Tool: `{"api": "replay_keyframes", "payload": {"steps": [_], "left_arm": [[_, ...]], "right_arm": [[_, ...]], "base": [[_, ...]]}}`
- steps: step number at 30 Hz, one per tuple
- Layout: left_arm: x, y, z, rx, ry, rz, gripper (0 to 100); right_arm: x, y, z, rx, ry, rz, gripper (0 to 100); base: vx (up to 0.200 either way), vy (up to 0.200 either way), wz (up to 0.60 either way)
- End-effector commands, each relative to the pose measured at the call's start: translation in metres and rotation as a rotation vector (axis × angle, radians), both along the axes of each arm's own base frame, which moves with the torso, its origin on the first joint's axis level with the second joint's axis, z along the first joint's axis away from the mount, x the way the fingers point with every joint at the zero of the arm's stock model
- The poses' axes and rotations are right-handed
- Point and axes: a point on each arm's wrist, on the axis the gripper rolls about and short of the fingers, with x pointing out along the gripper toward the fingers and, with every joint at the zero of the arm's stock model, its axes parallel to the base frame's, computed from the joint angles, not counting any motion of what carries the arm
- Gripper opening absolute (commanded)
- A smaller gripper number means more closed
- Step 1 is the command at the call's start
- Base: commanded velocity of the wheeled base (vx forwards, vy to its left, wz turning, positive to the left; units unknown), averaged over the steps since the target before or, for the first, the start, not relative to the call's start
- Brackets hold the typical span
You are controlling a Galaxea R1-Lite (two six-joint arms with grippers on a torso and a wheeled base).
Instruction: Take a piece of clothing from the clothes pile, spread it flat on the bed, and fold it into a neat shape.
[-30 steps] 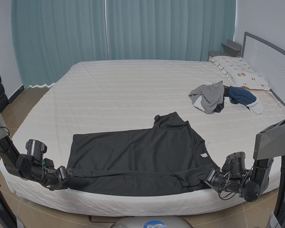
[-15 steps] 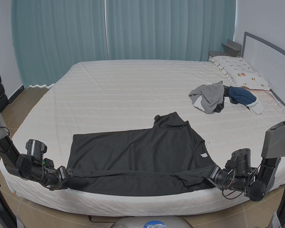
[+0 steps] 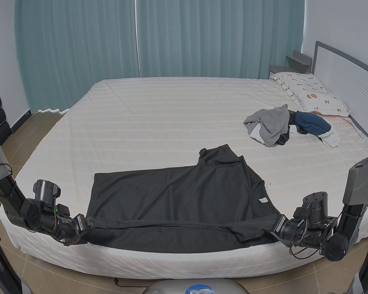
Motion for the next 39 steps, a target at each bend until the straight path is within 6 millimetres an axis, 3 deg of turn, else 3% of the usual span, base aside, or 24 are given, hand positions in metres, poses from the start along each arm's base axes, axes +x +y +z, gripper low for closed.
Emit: {"api": "replay_keyframes", "payload": {"steps": [1,15,24,26,33,39], "left_arm": [[0.0,0.0,0.0,-0.001,0.001,0.001,100],[0.001,0.001,0.001,0.001,-0.006,0.005,100],[0.002,0.006,0.018,0.008,-0.071,0.034,100],[0.007,0.011,0.021,0.013,-0.098,0.056,100],[0.03,0.013,0.019,0.003,-0.12,0.07,100],[0.034,0.011,0.009,-0.001,-0.087,0.066,100]], "right_arm": [[-0.007,-0.003,-0.004,-0.012,0.036,0.005,100],[0.005,-0.029,0.005,-0.047,-0.034,-0.077,100],[0.025,-0.035,0.001,-0.06,-0.07,-0.091,100],[0.04,-0.037,-0.001,-0.064,-0.104,-0.055,100],[0.06,-0.035,-0.01,-0.077,-0.137,-0.013,100],[0.063,-0.036,-0.006,-0.059,-0.158,-0.019,100]], "base": [[0.0,0.0,0.0],[0.0,0.0,0.0],[0.0,0.0,0.0],[0.0,0.0,0.0],[0.0,0.0,0.0],[0.0,0.0,0.0]]}}
